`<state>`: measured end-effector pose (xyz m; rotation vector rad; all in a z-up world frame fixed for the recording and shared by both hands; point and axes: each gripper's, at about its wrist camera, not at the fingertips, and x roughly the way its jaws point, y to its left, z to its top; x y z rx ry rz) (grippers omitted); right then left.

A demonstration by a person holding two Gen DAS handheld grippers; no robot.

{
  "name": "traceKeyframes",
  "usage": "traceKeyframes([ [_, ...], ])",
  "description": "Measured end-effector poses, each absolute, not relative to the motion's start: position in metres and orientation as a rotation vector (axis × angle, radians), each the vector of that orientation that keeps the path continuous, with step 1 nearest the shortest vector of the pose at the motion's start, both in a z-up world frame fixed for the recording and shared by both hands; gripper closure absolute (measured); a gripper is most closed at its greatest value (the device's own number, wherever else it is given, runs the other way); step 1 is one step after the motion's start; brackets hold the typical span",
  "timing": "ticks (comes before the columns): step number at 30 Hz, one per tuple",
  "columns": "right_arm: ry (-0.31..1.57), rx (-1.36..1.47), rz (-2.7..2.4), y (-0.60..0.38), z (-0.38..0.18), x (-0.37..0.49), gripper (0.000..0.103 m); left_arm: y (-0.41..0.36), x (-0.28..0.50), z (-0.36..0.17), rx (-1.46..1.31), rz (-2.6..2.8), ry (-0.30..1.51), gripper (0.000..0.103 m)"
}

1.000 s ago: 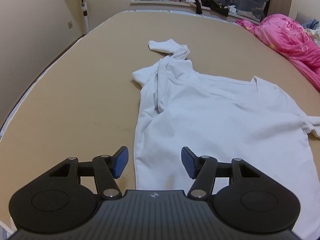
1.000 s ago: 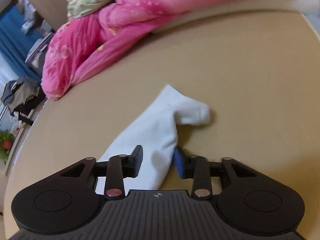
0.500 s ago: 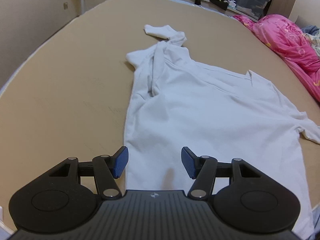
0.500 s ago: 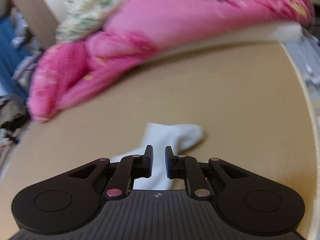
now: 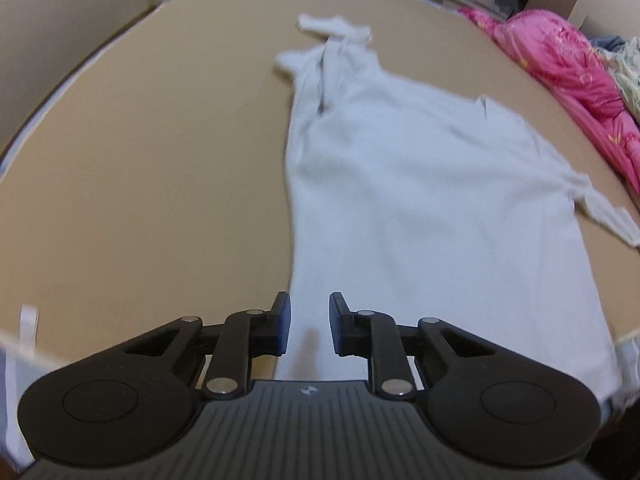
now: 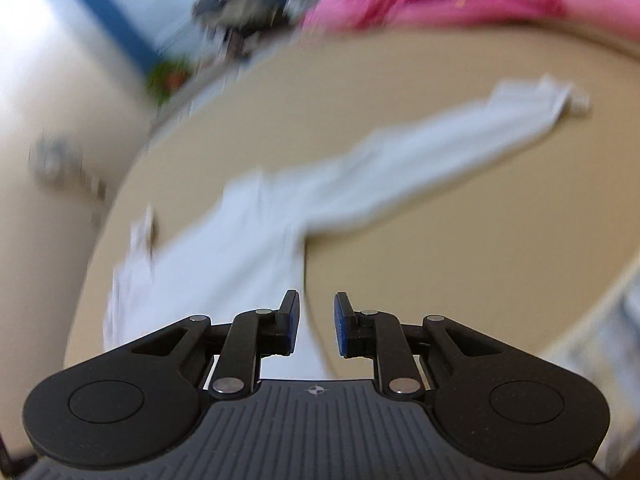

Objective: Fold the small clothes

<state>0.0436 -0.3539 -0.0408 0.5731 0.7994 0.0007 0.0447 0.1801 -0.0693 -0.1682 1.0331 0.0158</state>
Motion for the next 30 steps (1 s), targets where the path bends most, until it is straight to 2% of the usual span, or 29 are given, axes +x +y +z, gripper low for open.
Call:
traceKeyframes([
  [4,1.002,0.513,-0.008,-0.332,-0.082,0.026,0.081,0.185,0.009,-0.09,-0.189,0.012,1.101,0.08],
  [8,1.054,0.396,-0.025,-0.324,-0.097,0.025,0.07,0.189,-0.013,-0.105,-0.188,0.04,1.139,0.08],
  [15,1.118,0.281,-0.033,-0.304,-0.115,0.009,0.07,0.19,-0.012,-0.113,-0.203,0.06,1.171,0.08],
  [16,1.112,0.267,-0.03,-0.301,-0.115,0.007,0.072,0.188,-0.011,-0.112,-0.189,0.058,1.17,0.081],
  [17,1.104,0.26,-0.019,-0.299,-0.115,0.005,0.088,0.186,-0.011,-0.111,-0.174,0.054,1.166,0.091],
  [18,1.099,0.266,-0.002,-0.299,-0.114,0.004,0.098,0.182,-0.012,-0.109,-0.165,0.047,1.162,0.097],
  [21,1.041,0.312,0.0,-0.306,-0.105,-0.008,0.099,0.178,-0.025,-0.095,-0.15,0.047,1.112,0.097],
  [25,0.911,0.465,-0.011,-0.335,-0.071,-0.037,0.099,0.195,-0.055,-0.062,-0.271,0.016,1.002,0.098],
  [30,0.909,0.458,-0.067,-0.35,-0.058,-0.061,0.099,0.197,-0.067,-0.064,-0.303,-0.002,1.052,0.097],
])
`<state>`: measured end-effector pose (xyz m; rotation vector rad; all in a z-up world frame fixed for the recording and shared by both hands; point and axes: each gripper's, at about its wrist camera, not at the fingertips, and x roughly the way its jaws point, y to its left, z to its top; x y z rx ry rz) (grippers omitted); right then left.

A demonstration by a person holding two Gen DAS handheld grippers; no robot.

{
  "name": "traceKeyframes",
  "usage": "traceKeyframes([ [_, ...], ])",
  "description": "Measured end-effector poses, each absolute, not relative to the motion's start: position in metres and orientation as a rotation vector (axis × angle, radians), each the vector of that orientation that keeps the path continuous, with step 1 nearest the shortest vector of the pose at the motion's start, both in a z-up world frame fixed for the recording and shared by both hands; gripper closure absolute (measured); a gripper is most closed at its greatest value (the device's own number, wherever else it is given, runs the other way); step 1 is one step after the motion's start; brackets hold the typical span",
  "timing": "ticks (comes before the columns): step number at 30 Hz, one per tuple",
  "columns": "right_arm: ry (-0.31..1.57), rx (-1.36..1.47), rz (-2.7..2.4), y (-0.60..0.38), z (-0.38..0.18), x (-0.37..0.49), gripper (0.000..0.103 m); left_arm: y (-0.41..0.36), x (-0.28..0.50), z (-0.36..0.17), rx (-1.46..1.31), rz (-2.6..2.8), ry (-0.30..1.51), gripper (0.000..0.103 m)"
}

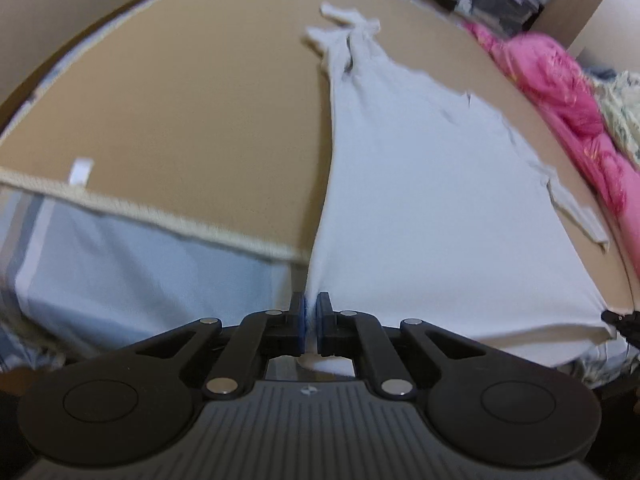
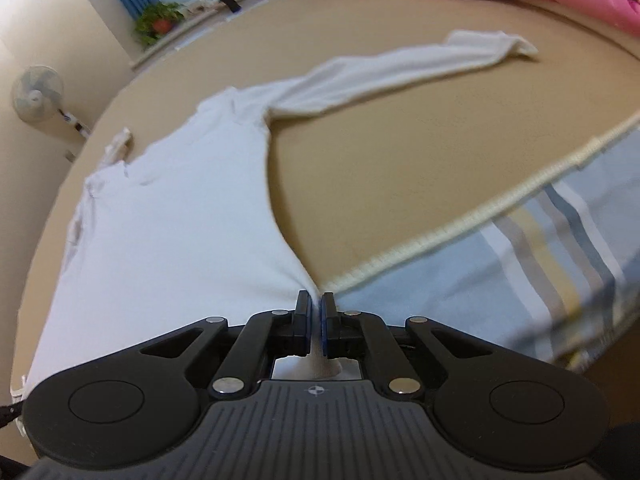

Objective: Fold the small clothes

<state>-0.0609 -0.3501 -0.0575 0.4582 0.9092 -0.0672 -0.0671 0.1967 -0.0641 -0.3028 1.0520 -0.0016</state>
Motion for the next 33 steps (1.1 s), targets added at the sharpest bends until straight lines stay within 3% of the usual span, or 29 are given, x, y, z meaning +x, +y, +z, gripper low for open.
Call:
traceKeyframes([
  [4,1.013,0.331,-0.149,-0.337,-0.076,-0.045,0.097,0.174,-0.057,-0.079,-0.163,0.017,1.127,0.096],
  [6,0.999,0.247,-0.23,-0.325,-0.081,-0.037,0.088,0.166,-0.059,-0.07,-0.119,0.023,1.055,0.094],
  [9,0.885,0.227,-0.141,-0.31,-0.067,-0.042,0.085,0.157,-0.06,-0.056,-0.155,-0.064,0.967,0.083],
  [10,0.86,0.216,-0.08,-0.301,-0.064,-0.042,0.082,0.154,-0.058,-0.058,-0.162,-0.085,0.973,0.076],
  [11,0.857,0.207,-0.026,-0.292,-0.065,-0.04,0.075,0.149,-0.053,-0.066,-0.161,-0.097,1.007,0.065],
  [13,0.944,0.215,0.045,-0.279,-0.08,-0.034,0.063,0.14,-0.037,-0.094,-0.12,-0.082,1.156,0.058],
  [16,1.165,0.176,0.012,-0.269,-0.119,-0.019,0.061,0.133,-0.027,-0.11,-0.073,-0.027,1.223,0.06],
  [20,1.003,0.15,0.027,-0.259,-0.087,-0.019,0.06,0.13,-0.027,-0.073,-0.13,-0.064,1.028,0.055],
  [27,0.773,0.143,0.076,-0.238,-0.034,0.001,0.059,0.116,-0.008,-0.047,-0.107,-0.015,0.87,0.058],
  [29,0.698,0.14,0.128,-0.229,-0.009,0.02,0.055,0.104,-0.008,-0.04,-0.076,-0.007,0.83,0.081],
  [31,0.632,0.131,0.158,-0.22,0.011,0.035,0.049,0.1,0.007,-0.031,-0.057,-0.005,0.836,0.092],
  [33,0.591,0.135,0.189,-0.211,0.023,0.064,0.046,0.1,0.028,-0.019,-0.051,-0.01,0.839,0.096],
])
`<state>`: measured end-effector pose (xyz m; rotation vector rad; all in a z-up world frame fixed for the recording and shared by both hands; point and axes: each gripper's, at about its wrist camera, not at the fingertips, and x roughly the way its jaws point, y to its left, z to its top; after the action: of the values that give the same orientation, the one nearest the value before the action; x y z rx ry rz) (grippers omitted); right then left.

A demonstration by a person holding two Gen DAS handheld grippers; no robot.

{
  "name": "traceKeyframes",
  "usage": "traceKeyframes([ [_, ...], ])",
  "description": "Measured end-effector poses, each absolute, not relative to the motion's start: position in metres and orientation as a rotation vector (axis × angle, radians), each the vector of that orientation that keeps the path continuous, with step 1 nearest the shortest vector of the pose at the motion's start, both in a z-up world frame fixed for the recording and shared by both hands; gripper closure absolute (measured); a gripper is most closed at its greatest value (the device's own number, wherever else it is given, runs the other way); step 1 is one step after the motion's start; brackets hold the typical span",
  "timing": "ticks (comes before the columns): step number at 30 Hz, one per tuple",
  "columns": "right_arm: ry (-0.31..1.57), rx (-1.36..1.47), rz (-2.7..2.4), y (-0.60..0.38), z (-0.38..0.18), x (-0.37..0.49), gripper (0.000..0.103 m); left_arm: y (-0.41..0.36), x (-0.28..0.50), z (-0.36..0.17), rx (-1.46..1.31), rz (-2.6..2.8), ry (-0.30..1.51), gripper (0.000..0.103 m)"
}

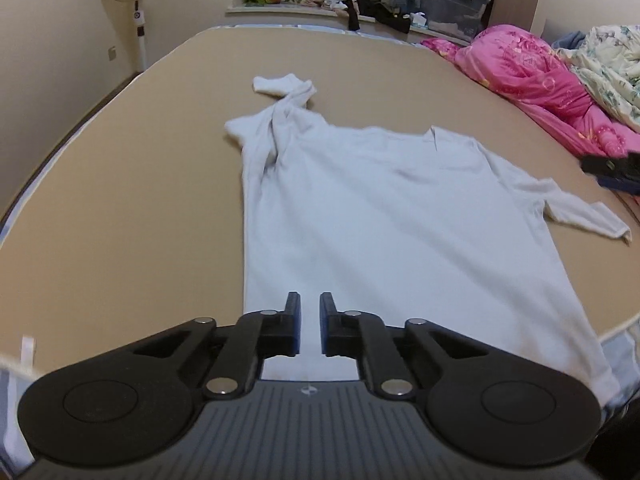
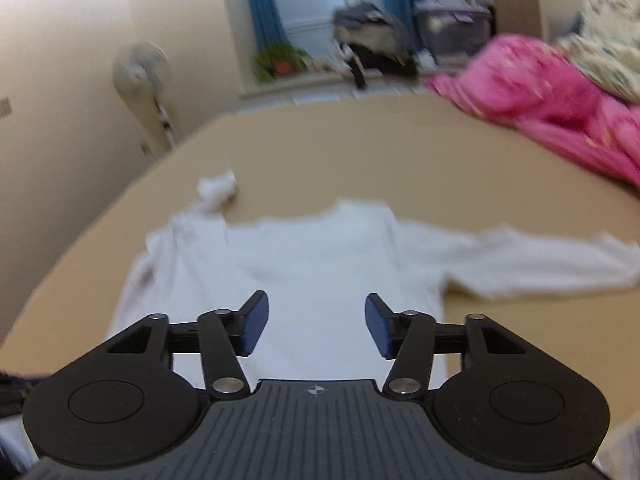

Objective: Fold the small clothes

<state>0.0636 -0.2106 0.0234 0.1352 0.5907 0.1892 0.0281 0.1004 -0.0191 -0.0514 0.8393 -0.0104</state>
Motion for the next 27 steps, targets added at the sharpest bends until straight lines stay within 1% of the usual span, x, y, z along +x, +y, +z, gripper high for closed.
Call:
traceKeyframes([
  [1,0.578,0.138,0.198,-0.206,0.026,0.078,0.046,0.1,0.044,-0.013,-0.037,-0.006,0.84,0.098],
  [5,0.533,0.156,0.181,-0.199,0.013,0.13,0.049,0.107,0.107,0.016,-0.018,0.023,0.829,0.098],
  [6,0.56,0.173,0.173,-0.197,0.001,0.143,0.049,0.108,0.125,0.022,-0.028,0.026,0.829,0.098],
  [8,0.677,0.205,0.139,-0.197,-0.017,0.163,0.053,0.11,0.169,0.032,-0.036,0.046,0.833,0.098],
  [10,0.717,0.224,0.148,-0.197,-0.027,0.175,0.054,0.111,0.213,0.035,-0.041,0.071,0.847,0.098],
  [11,0.741,0.214,0.132,-0.196,-0.03,0.179,0.054,0.112,0.237,0.034,-0.042,0.083,0.858,0.098],
  [13,0.787,0.22,0.108,-0.198,-0.036,0.191,0.058,0.112,0.285,0.027,-0.04,0.107,0.888,0.098],
  [15,0.822,0.273,0.107,-0.2,-0.039,0.198,0.069,0.108,0.329,0.019,-0.042,0.112,0.921,0.098],
  [18,0.842,0.318,0.117,-0.196,-0.04,0.209,0.079,0.097,0.391,0.0,-0.012,0.117,0.952,0.097],
  [21,0.861,0.311,0.13,-0.193,-0.044,0.214,0.079,0.083,0.444,-0.023,0.012,0.133,0.959,0.095],
  [22,0.871,0.312,0.136,-0.193,-0.046,0.215,0.079,0.079,0.458,-0.031,0.017,0.136,0.96,0.087],
  [23,0.88,0.309,0.143,-0.194,-0.047,0.216,0.079,0.073,0.474,-0.039,0.02,0.141,0.965,0.068],
  [24,0.887,0.302,0.15,-0.194,-0.048,0.217,0.079,0.069,0.487,-0.046,0.025,0.145,0.973,0.056],
  [25,0.898,0.288,0.157,-0.194,-0.05,0.219,0.079,0.063,0.502,-0.054,0.044,0.158,0.985,0.035],
  [26,0.906,0.274,0.159,-0.194,-0.051,0.219,0.079,0.057,0.512,-0.062,0.076,0.172,0.99,0.031],
  [27,0.914,0.261,0.157,-0.194,-0.054,0.22,0.079,0.052,0.521,-0.07,0.133,0.191,0.99,0.032],
])
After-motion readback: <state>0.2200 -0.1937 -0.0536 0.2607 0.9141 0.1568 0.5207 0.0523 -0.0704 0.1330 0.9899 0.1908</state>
